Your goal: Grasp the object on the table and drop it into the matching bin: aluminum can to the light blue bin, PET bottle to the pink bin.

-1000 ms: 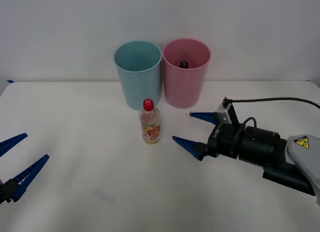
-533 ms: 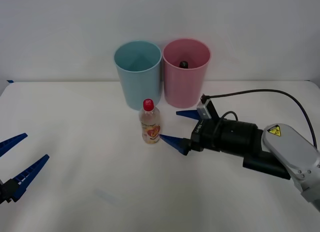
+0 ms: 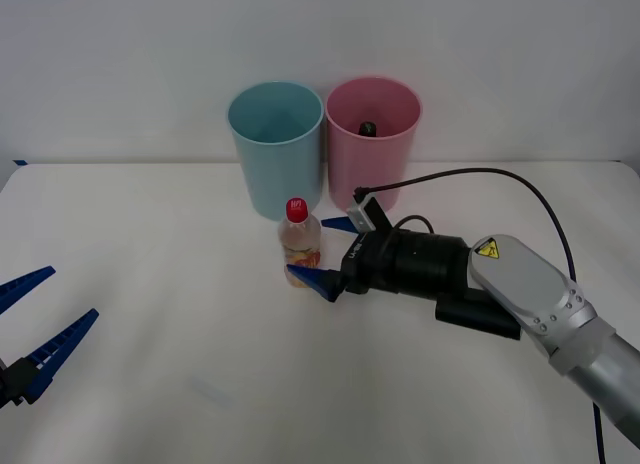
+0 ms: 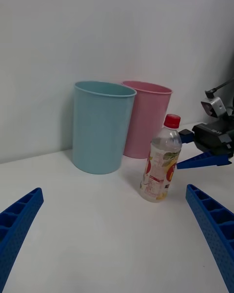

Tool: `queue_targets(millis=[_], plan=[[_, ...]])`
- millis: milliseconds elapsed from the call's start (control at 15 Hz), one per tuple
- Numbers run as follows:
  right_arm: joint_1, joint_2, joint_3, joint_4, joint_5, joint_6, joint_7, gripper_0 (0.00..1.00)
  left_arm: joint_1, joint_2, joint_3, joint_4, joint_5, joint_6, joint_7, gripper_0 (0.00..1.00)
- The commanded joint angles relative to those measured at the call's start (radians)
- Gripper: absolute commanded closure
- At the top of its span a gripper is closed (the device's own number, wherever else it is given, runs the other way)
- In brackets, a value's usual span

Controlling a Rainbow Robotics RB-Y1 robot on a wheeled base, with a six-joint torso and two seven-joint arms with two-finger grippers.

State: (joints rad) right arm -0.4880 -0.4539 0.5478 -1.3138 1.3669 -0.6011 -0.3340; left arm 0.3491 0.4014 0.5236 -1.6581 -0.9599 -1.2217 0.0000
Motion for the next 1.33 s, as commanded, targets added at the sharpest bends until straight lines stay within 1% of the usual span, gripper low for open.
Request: queue_targets(millis=[67, 333, 467, 667, 733, 800, 867, 933, 1333], plan=[[-0.043, 0.043, 0.014, 0.064, 0.011, 0.006, 0.004, 0.0, 0.0, 0.0, 0.0, 0.0, 0.0, 0.0, 0.0, 0.0], [-0.081, 0.087, 0.035, 0.125, 0.02, 0.034, 0.009, 0.0, 0.0, 0.0, 0.0, 0.0, 0.0, 0.0, 0.0, 0.0], [-0.087, 0.089, 0.058, 0.127, 0.02, 0.07, 0.009, 0.0, 0.0, 0.0, 0.0, 0.0, 0.0, 0.0, 0.0, 0.0], [-0.087, 0.089, 0.06, 0.127, 0.02, 0.072, 0.01, 0.0, 0.0, 0.0, 0.0, 0.0, 0.0, 0.0, 0.0, 0.0], [-0.087, 0.087, 0.06, 0.127, 0.02, 0.072, 0.015, 0.17, 0.0, 0.0, 0.0, 0.0, 0.0, 0.0, 0.0, 0.0], [-0.086, 0.087, 0.06, 0.127, 0.02, 0.078, 0.015, 0.86, 0.0, 0.0, 0.0, 0.0, 0.0, 0.0, 0.0, 0.0], [-0.087, 0.087, 0.06, 0.127, 0.02, 0.08, 0.016, 0.96, 0.0, 0.0, 0.0, 0.0, 0.0, 0.0, 0.0, 0.0], [-0.086, 0.089, 0.06, 0.127, 0.02, 0.081, 0.016, 1.0, 0.0, 0.0, 0.0, 0.0, 0.0, 0.0, 0.0, 0.0], [-0.087, 0.087, 0.06, 0.127, 0.018, 0.093, 0.016, 1.0, 0.0, 0.0, 0.0, 0.0, 0.0, 0.0, 0.0, 0.0]])
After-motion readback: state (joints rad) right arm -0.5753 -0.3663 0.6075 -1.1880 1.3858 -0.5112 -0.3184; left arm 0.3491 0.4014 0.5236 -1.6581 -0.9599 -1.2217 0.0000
